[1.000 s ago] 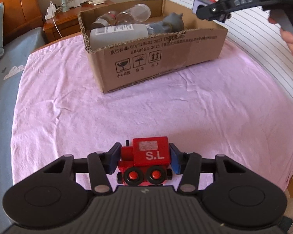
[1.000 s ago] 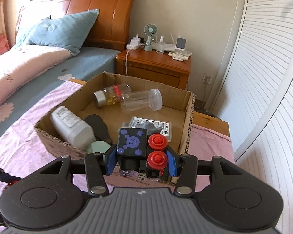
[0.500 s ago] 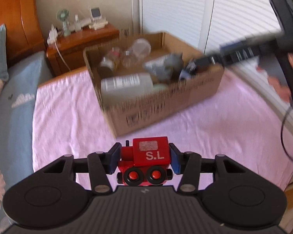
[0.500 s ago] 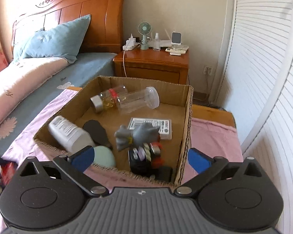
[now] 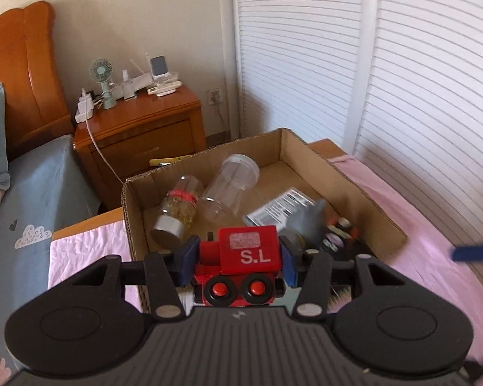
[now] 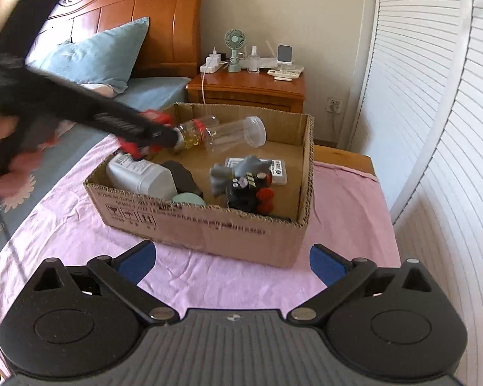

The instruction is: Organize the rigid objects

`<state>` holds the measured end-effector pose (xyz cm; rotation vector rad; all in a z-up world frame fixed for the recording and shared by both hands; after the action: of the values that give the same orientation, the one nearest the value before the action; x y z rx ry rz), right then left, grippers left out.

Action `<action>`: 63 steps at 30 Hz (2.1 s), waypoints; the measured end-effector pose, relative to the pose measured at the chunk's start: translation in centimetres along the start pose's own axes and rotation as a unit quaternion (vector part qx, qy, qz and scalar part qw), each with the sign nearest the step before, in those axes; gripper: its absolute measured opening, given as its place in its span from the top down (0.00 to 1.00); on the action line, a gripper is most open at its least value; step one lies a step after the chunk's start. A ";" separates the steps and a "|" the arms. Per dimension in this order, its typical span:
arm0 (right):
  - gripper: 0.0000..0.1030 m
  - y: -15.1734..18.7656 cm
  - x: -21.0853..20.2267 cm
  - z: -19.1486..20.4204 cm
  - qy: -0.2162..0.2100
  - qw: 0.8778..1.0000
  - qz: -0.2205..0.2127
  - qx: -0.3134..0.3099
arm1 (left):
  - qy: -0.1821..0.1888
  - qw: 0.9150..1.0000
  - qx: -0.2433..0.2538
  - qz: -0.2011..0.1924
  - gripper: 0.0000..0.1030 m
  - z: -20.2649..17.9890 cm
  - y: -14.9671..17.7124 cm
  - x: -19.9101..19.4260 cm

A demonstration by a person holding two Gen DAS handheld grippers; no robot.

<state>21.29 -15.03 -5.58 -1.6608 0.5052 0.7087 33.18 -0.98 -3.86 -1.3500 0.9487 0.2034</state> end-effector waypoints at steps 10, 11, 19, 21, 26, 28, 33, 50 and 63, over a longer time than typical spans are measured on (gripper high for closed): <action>0.00 0.1 -0.4 -1.2 0.019 0.999 0.024 0.030 | -0.059 0.996 -0.035 -0.048 0.04 0.4 1.4 -4.6; 0.00 0.1 -0.4 -1.2 0.022 0.999 0.029 0.035 | -0.066 0.996 -0.035 -0.050 0.04 0.0 1.9 -5.5; 0.00 0.5 -1.3 -1.4 0.065 0.993 0.069 0.070 | -0.090 0.994 -0.063 -0.014 0.04 -3.5 6.1 -9.5; 0.00 0.7 -1.8 -1.4 0.073 0.992 0.072 0.075 | -0.094 0.992 -0.080 -0.005 0.04 -3.9 7.1 -9.8; 0.00 1.0 -3.3 -1.4 0.088 0.990 0.068 0.081 | -0.109 0.989 -0.104 -0.006 0.03 -4.6 8.6 -11.0; 0.00 1.1 -3.8 -1.4 0.088 0.990 0.065 0.084 | -0.105 0.988 -0.114 -0.002 0.03 -4.9 9.0 -11.1; 0.00 1.3 -4.4 -1.3 0.092 0.990 0.063 0.085 | -0.112 0.986 -0.127 0.003 0.03 -5.1 9.4 -11.1; 0.00 1.4 -4.8 -1.2 0.091 0.990 0.061 0.085 | -0.115 0.985 -0.127 0.001 0.03 -5.2 9.5 -11.5; 0.00 1.3 -4.8 -1.3 0.092 0.990 0.060 0.085 | -0.120 0.985 -0.125 -0.002 0.04 -5.4 9.4 -11.8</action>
<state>17.21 -16.77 -3.10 -1.5523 0.7814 0.5854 17.41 1.29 -2.35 -1.5168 0.7338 0.4855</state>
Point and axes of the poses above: each gripper's, at about its wrist camera, not at the fingertips, and x roughly the way its jaws point, z to its left, y to its underside, the point moved 7 cm from there along x, roughly the way its jaws point, and after that the axes turned 10 degrees about y, right-handed, at the moved point
